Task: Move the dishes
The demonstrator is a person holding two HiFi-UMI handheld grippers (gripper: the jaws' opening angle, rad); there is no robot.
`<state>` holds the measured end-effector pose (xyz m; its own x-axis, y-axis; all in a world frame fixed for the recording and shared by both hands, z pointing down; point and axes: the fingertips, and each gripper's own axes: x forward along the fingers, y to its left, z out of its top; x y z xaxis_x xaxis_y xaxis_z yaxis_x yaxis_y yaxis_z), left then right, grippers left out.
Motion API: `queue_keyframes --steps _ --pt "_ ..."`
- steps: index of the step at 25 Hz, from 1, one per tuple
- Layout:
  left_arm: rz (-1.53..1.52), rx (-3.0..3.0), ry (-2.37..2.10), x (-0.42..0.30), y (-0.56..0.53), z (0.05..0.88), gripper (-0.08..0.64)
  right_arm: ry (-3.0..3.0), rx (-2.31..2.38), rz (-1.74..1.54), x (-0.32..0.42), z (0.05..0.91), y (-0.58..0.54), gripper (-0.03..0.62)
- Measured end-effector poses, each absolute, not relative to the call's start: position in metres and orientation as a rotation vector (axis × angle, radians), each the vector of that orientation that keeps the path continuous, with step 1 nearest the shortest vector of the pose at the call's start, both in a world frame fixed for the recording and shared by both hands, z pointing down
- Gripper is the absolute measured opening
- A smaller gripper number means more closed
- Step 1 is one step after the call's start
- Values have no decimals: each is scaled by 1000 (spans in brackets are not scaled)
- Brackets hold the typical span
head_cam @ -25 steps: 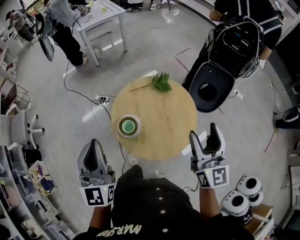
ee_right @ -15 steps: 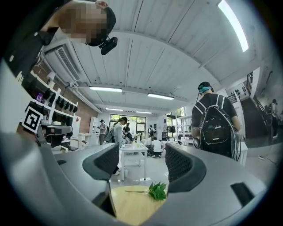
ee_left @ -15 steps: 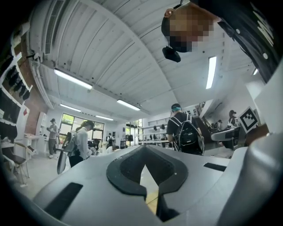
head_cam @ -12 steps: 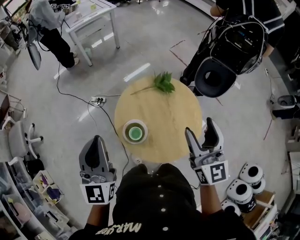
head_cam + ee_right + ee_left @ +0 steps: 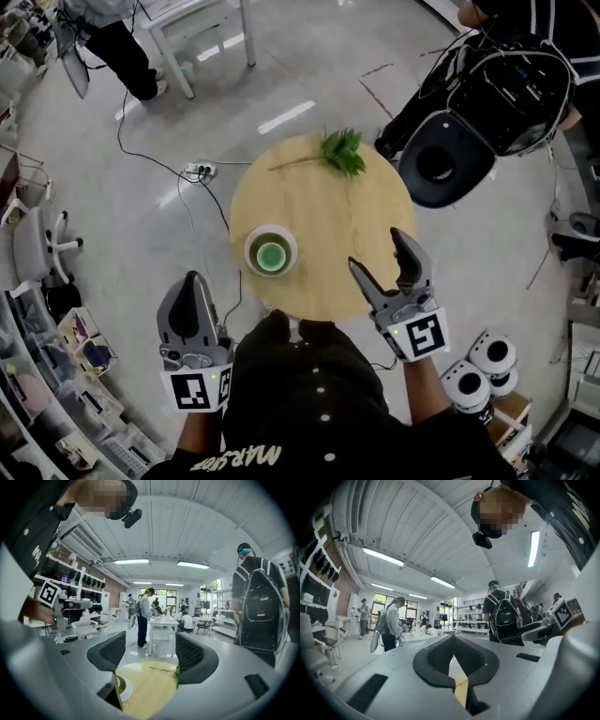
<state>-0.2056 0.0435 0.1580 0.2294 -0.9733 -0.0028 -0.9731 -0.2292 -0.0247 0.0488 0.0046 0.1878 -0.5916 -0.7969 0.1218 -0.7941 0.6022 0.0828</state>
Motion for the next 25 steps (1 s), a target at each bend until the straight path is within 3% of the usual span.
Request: queue_keyframes --steps 11,25 --pt "-172 -2473 2137 -192 100 224 11 -2581 420 55 -54 350 46 334" --pt "-258 -2498 2305 -196 137 305 11 -2482 145 -6 -115 475 58 374"
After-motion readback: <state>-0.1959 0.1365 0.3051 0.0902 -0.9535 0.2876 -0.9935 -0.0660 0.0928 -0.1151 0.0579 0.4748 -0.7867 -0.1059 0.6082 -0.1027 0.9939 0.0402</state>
